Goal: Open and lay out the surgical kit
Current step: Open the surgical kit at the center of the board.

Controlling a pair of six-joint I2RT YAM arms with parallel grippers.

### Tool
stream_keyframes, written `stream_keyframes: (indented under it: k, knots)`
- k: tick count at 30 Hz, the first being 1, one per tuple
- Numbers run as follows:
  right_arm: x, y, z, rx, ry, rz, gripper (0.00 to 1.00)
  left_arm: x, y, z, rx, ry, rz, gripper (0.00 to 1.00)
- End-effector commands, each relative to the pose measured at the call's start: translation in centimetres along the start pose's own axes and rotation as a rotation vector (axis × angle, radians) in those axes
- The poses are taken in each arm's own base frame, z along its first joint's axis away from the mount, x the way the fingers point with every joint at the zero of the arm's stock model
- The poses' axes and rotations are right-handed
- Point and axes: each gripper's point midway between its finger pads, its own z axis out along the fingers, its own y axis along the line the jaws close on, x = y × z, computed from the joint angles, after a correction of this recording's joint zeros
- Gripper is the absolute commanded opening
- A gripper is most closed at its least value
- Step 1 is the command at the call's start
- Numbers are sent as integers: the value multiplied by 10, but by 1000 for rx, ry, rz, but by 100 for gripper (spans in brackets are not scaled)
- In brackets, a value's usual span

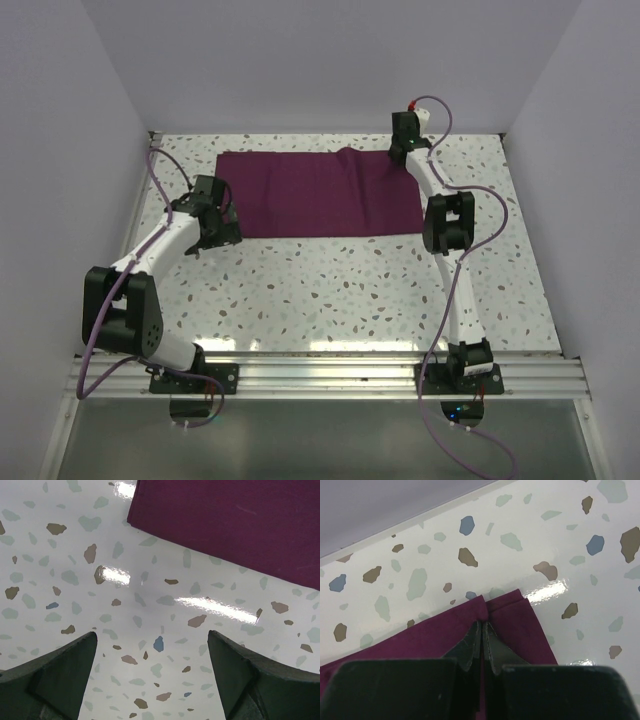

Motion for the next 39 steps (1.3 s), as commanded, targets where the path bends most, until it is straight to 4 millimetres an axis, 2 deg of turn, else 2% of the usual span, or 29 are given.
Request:
stream_keyframes:
  k: [1, 4, 5, 7, 8, 11, 12, 15, 17, 18, 19, 21, 22, 24, 25, 27, 28, 29, 30, 31, 32, 33, 34, 35, 36, 37, 38, 39]
  knots:
    - [-10, 5, -9, -24, -13, -16, 0, -5, -1, -5, -2, -26, -10, 95]
    - [-20, 9, -17, -40, -28, -12, 0, -6, -2, -7, 2, -31, -9, 95]
    - [-32, 11, -26, -52, -48, -7, 0, -6, -2, -8, 2, -33, -8, 95]
    - [-44, 13, -34, -62, -72, -1, 0, -7, -2, -10, 5, -40, -10, 95]
    - [-57, 14, -44, -71, -93, 6, 0, -7, -2, -10, 6, -40, -10, 95]
    - [-77, 17, -59, -87, -125, 16, 0, -10, -4, -13, 14, -51, -14, 96]
    - [-90, 20, -71, -101, -148, 24, 0, -11, -4, -13, 16, -55, -16, 96]
    - [-108, 23, -92, -124, -176, 34, 0, -14, -5, -16, 20, -70, -17, 96]
    - [-109, 25, -100, -131, -174, 27, 0, -19, -5, -20, 23, -87, -17, 95]
    - [-118, 25, -112, -143, -187, 35, 0, -20, -5, -21, 23, -91, -17, 96]
    - [-110, 25, -112, -145, -166, 27, 0, -21, -4, -22, 22, -97, -16, 96]
    - [-106, 31, -124, -160, -153, 22, 0, -27, -5, -27, 28, -115, -20, 96]
    - [-102, 30, -134, -166, -137, 16, 0, -28, -4, -28, 28, -120, -20, 96]
    - [-94, 41, -154, -199, -123, -2, 0, -36, -6, -34, 37, -141, -26, 96]
    - [-88, 40, -170, -212, -115, -11, 0, -42, -7, -38, 41, -157, -31, 96]
    - [-69, 54, -192, -253, -93, -46, 0, -50, -9, -43, 50, -176, -34, 97]
    - [-62, 48, -210, -255, -86, -58, 0, -58, -11, -48, 57, -197, -41, 97]
    - [-49, 57, -224, -279, -70, -80, 0, -63, -11, -51, 60, -206, -42, 97]
    - [-44, 57, -236, -292, -60, -79, 0, -68, -13, -54, 65, -218, -46, 98]
    - [-16, 48, -238, -275, -5, -102, 0, -77, -15, -59, 75, -241, -54, 98]
    - [-21, 48, -265, -311, -24, -86, 0, -80, -16, -59, 78, -246, -56, 98]
    - [-11, 48, -276, -332, 2, -81, 0, -84, -17, -61, 83, -254, -60, 98]
    - [22, 37, -282, -308, 71, -124, 0, -92, -20, -66, 96, -271, -64, 98]
    - [17, 29, -306, -322, 60, -106, 0, -96, -21, -65, 97, -273, -67, 98]
    - [48, 11, -312, -292, 140, -146, 0, -100, -21, -66, 97, -275, -67, 99]
    - [59, 4, -328, -291, 159, -161, 0, -107, -23, -70, 103, -290, -71, 99]
    - [57, -6, -353, -309, 153, -141, 0, -110, -23, -68, 99, -289, -73, 99]
    - [88, -29, -364, -279, 230, -180, 0, -114, -23, -69, 99, -293, -75, 99]
